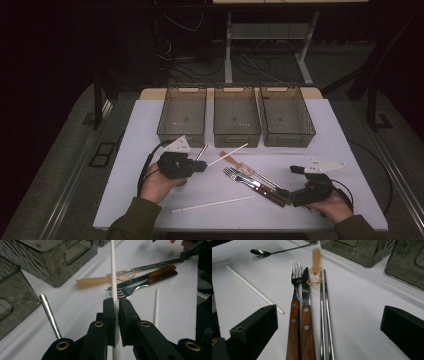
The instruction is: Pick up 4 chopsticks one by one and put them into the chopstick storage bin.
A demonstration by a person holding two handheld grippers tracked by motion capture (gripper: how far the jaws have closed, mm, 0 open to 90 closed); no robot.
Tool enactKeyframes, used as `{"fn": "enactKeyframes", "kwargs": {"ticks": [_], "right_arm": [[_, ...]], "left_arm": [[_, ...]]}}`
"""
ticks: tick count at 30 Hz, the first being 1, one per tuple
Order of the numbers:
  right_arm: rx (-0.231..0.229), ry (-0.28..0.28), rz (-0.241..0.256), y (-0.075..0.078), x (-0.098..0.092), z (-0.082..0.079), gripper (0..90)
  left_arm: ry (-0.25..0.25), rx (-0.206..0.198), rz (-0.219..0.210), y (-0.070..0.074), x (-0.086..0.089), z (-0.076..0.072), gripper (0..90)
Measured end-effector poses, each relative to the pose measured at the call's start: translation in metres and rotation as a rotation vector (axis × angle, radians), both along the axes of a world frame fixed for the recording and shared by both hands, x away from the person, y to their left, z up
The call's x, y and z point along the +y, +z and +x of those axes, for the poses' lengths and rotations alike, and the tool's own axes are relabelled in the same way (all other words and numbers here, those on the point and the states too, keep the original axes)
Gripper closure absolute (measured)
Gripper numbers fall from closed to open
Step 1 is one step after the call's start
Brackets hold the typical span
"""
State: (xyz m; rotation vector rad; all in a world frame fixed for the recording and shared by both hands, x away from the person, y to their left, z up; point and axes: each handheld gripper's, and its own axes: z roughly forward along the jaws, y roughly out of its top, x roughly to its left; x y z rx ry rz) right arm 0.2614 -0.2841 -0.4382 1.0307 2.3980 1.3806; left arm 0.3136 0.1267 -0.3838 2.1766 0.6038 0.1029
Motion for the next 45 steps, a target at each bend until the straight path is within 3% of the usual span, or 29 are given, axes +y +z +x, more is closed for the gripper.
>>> {"fn": "enactKeyframes", "kwargs": {"ticks": [11, 22, 24, 26, 34, 45], "right_arm": [[-0.002, 0.000, 0.010, 0.001, -0.001, 0.000, 1.3], [-0.019, 0.004, 0.017, 0.001, -0.002, 0.001, 1.3], [0.007, -0.003, 0.022, 0.002, -0.002, -0.001, 1.3], [0.004, -0.002, 0.027, 0.002, -0.002, -0.001, 1.3], [0.006, -0.005, 0.037, 0.002, -0.003, 0.000, 1.3], [0.007, -0.004, 0.043, 0.003, -0.003, -0.001, 1.3]], "left_arm": [[0.037, 0.001, -0.020, 0.015, 0.002, 0.022, 84.0], [0.088, -0.001, -0.007, 0.027, 0.007, 0.050, 84.0], [0.097, -0.002, -0.005, 0.030, 0.007, 0.055, 84.0], [0.105, -0.004, 0.000, 0.033, 0.008, 0.061, 84.0], [0.164, -0.013, -0.003, 0.045, 0.014, 0.085, 84.0], [0.278, -0.014, 0.046, 0.054, 0.027, 0.120, 84.0]]}}
